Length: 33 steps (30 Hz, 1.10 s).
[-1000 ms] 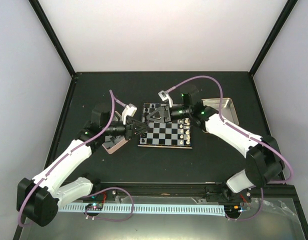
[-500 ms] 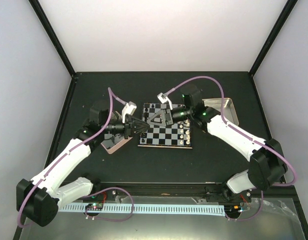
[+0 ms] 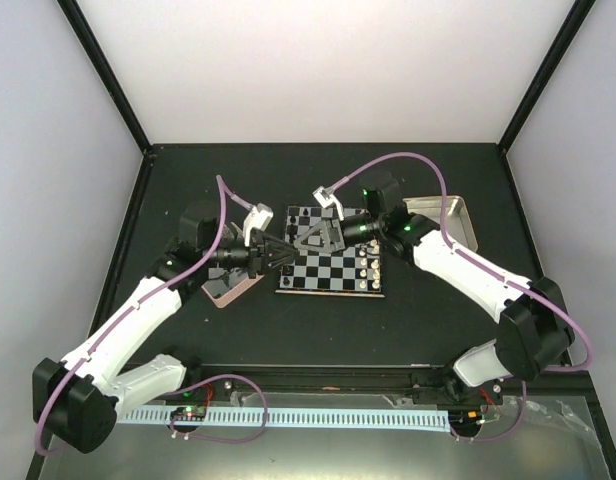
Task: Set up the chess pieces on the board
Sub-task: Place the chess piece on the chessboard.
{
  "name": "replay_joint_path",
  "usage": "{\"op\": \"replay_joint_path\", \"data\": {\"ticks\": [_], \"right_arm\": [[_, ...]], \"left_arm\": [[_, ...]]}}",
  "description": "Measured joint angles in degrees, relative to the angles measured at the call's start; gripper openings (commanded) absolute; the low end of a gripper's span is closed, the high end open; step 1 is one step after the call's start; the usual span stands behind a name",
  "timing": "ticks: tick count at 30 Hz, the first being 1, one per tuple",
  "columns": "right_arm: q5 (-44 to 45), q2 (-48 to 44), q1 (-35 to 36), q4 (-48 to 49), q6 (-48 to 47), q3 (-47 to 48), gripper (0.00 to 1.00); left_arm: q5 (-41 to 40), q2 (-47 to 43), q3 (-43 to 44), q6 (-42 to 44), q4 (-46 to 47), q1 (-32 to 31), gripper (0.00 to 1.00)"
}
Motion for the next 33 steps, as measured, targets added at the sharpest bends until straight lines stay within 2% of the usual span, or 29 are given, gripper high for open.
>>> {"op": "replay_joint_path", "data": {"ticks": [4,8,9,15,20,25,33], "right_arm": [[3.3,0.0,0.1,0.7,0.2,0.0,0.07],[9.2,0.0,0.3,1.5,-0.1,0.0,0.07],[10.9,0.0,0.3,1.4,-0.4,0.1,0.07],[25.6,2.2,0.3,0.9,-4.7,3.6,0.07],[40.9,9.1,0.4,-0.1,-10.2,9.6,0.07],[52.6,19.3,0.7,-1.1,-15.2,16.6,0.07],[61.3,33.6,1.8,-5.1,-20.1,26.9,0.08]], "left_arm": [[-0.7,0.0,0.2,0.9,0.0,0.0,0.59],[-4.4,-0.2,1.0,1.2,-0.8,0.0,0.79],[-5.9,-0.4,1.0,1.2,-1.3,0.0,0.81],[-21.5,-4.4,-0.1,-0.2,-3.8,0.8,0.85],[-31.6,-8.3,-4.2,-3.2,-4.1,3.5,0.85],[-37.7,-9.4,-6.9,-6.1,-5.4,5.0,0.85],[-40.7,-9.1,-7.8,-9.0,-6.4,6.7,0.85]]}}
